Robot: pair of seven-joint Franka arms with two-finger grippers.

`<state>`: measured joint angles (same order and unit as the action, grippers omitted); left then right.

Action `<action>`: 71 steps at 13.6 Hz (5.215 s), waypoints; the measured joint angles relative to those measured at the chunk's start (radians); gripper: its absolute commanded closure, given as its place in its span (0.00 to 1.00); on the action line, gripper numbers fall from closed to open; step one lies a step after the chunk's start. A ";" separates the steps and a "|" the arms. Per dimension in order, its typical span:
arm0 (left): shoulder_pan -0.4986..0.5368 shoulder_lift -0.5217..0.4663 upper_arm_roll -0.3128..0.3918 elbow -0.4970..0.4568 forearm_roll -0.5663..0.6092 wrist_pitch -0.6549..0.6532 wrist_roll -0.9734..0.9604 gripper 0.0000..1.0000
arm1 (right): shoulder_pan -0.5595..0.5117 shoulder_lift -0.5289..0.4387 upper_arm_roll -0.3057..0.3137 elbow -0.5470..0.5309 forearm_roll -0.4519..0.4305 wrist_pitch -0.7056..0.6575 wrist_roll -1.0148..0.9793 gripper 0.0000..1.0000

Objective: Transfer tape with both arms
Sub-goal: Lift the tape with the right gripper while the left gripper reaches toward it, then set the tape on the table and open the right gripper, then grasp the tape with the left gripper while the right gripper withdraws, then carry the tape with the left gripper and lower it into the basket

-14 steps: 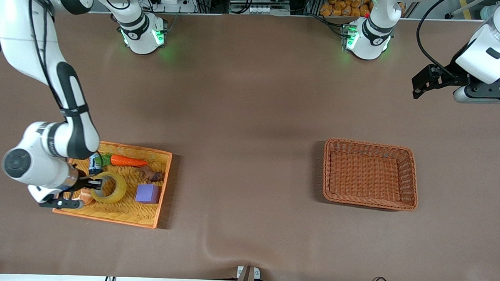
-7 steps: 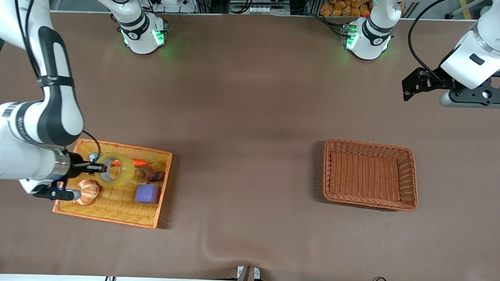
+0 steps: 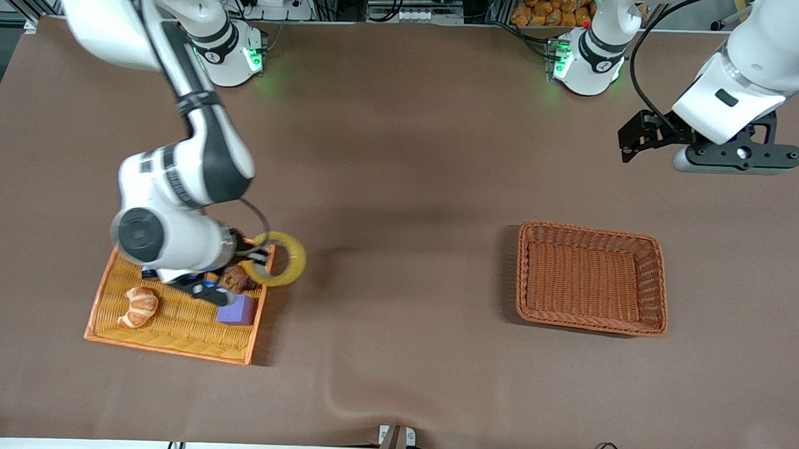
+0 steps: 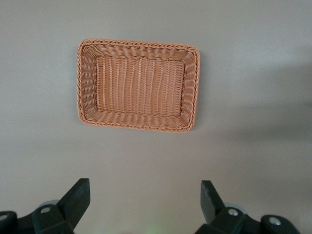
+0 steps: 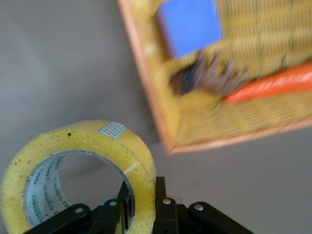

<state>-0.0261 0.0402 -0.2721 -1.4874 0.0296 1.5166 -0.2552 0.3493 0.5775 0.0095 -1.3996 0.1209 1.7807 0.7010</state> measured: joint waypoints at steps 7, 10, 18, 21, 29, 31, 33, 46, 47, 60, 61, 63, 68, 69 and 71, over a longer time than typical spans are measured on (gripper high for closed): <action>-0.071 0.107 -0.029 -0.003 -0.001 0.112 -0.110 0.00 | 0.235 0.066 0.000 -0.050 0.001 0.208 0.411 1.00; -0.124 0.156 -0.031 -0.003 -0.001 0.164 -0.196 0.00 | 0.317 0.133 0.000 -0.062 0.001 0.346 0.543 1.00; -0.256 0.348 -0.031 -0.012 0.047 0.370 -0.403 0.00 | 0.368 0.178 -0.017 -0.044 0.002 0.435 0.663 0.00; -0.258 0.427 -0.026 -0.013 0.048 0.468 -0.403 0.00 | 0.320 0.138 -0.033 -0.023 0.002 0.305 0.513 0.00; -0.422 0.630 -0.025 -0.014 0.124 0.683 -0.576 0.00 | -0.164 -0.106 -0.044 -0.060 0.003 -0.067 -0.438 0.00; -0.425 0.647 -0.025 -0.017 0.139 0.682 -0.601 0.00 | -0.239 -0.199 -0.044 -0.116 -0.013 -0.075 -0.601 0.00; -0.430 0.670 -0.025 -0.020 0.147 0.689 -0.611 0.00 | -0.248 -0.305 -0.041 -0.159 -0.068 -0.093 -0.653 0.00; -0.482 0.771 -0.017 -0.010 0.194 0.765 -0.724 1.00 | -0.382 -0.551 -0.034 -0.190 -0.103 -0.255 -0.771 0.00; -0.478 0.768 -0.014 -0.006 0.198 0.764 -0.730 1.00 | -0.388 -0.551 -0.034 -0.190 -0.103 -0.256 -0.763 0.00; 0.224 0.309 0.005 -0.308 0.191 0.679 -0.038 1.00 | -0.397 -0.567 -0.031 -0.148 -0.105 -0.290 -0.748 0.00; 0.270 0.320 0.005 -0.385 0.191 0.787 -0.002 1.00 | -0.397 -0.567 -0.032 -0.142 -0.105 -0.291 -0.748 0.00; 0.315 0.345 0.004 -0.493 0.191 0.902 0.020 1.00 | -0.400 -0.567 -0.035 -0.133 -0.106 -0.300 -0.748 0.00; 0.311 0.359 -0.010 -0.545 0.191 0.916 0.020 0.00 | -0.421 -0.567 -0.033 -0.131 -0.106 -0.306 -0.748 0.00; 0.310 0.360 -0.012 -0.541 0.191 0.916 0.020 0.00 | -0.421 -0.567 -0.030 -0.131 -0.106 -0.306 -0.748 0.00; 0.304 0.353 -0.026 -0.492 0.191 0.866 0.020 0.00 | -0.421 -0.567 -0.027 -0.131 -0.106 -0.307 -0.748 0.00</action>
<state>0.2776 0.3933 -0.2984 -1.9793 0.2207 2.3828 -0.2349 -0.0716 0.0109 -0.0178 -1.5307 0.0152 1.4741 -0.0471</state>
